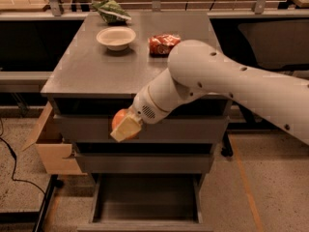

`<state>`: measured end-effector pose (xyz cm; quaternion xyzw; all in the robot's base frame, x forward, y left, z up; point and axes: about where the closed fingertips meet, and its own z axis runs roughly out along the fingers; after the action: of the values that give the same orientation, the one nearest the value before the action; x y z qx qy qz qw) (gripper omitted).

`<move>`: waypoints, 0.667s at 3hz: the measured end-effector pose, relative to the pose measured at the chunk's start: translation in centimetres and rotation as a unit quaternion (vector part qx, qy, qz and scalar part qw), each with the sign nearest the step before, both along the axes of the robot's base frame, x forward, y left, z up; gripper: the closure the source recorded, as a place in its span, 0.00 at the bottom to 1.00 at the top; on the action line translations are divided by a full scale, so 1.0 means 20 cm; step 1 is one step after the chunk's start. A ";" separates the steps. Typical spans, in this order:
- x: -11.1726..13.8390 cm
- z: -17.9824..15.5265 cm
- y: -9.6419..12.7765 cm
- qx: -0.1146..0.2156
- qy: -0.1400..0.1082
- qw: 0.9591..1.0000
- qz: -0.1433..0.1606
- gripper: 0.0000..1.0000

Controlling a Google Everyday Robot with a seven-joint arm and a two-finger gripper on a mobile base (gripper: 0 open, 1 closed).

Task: Place orange into bottom drawer

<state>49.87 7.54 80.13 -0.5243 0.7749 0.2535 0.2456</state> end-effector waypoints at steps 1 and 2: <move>-0.16 -0.16 -0.01 -0.021 0.023 0.999 -0.021 1.00; -0.33 -0.45 -0.02 -0.034 0.057 0.997 -0.041 1.00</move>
Offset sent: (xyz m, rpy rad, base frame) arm -0.1079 -0.0073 -0.1724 -0.0950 0.2068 -0.1394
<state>43.20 7.12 71.19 -0.4850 0.8164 0.2465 0.1936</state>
